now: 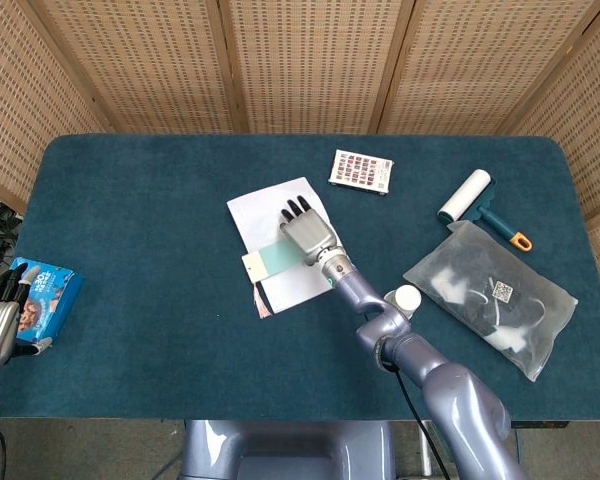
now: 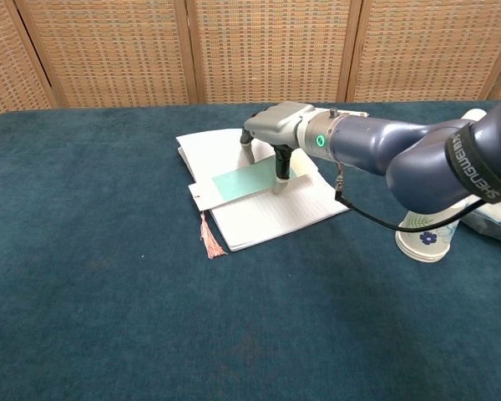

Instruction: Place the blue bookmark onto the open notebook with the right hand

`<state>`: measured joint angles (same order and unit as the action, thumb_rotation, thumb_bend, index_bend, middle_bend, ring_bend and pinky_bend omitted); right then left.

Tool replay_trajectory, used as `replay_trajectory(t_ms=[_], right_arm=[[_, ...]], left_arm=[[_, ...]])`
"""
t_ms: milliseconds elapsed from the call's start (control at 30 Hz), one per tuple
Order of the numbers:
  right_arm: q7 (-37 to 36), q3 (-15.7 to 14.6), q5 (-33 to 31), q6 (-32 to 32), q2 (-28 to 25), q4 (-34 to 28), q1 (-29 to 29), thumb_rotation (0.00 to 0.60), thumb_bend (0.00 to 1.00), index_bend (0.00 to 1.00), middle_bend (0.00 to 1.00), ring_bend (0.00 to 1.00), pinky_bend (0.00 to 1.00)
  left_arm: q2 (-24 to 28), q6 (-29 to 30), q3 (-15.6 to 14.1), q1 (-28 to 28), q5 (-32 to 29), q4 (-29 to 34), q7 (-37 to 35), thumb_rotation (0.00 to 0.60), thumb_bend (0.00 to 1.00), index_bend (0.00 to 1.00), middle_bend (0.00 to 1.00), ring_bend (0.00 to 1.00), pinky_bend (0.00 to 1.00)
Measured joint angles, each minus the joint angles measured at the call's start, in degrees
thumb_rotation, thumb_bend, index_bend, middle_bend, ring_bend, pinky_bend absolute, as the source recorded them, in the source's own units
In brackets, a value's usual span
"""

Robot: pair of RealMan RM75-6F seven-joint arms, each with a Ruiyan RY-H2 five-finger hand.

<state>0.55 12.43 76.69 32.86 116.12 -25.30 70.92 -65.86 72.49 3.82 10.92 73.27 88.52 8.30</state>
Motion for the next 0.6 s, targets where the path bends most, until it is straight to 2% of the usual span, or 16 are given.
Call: replay_trajectory(t_ms=[300, 367, 600], right_arm=[[-2.5, -1.3, 1.8, -0.6, 0.9, 3.0, 0.7, 0.600, 0.32, 0.71, 0.21, 0.00, 0.03], [-2.9, -1.5, 2.0, -1.0, 1.1, 3.6, 0.8, 0.600, 0.32, 0.66, 0.18, 0.00, 0.02], [-3.0, -2.0, 2.4, -1.3, 1.9, 5.2, 0.7, 0.600, 0.29, 0.41, 0.09, 0.00, 0.02]], left_arm=[[-0.2, -0.4, -0.1, 0.2, 0.0, 0.0, 0.2, 0.600, 0.03, 0.00, 0.00, 0.00, 0.00], [-0.2, -0.5, -0.2, 0.3, 0.1, 0.0, 0.2, 0.600, 0.03, 0.00, 0.00, 0.00, 0.00], [-0.3, -0.6, -0.3, 0.4, 0.2, 0.0, 0.2, 0.600, 0.03, 0.00, 0.00, 0.00, 0.00]])
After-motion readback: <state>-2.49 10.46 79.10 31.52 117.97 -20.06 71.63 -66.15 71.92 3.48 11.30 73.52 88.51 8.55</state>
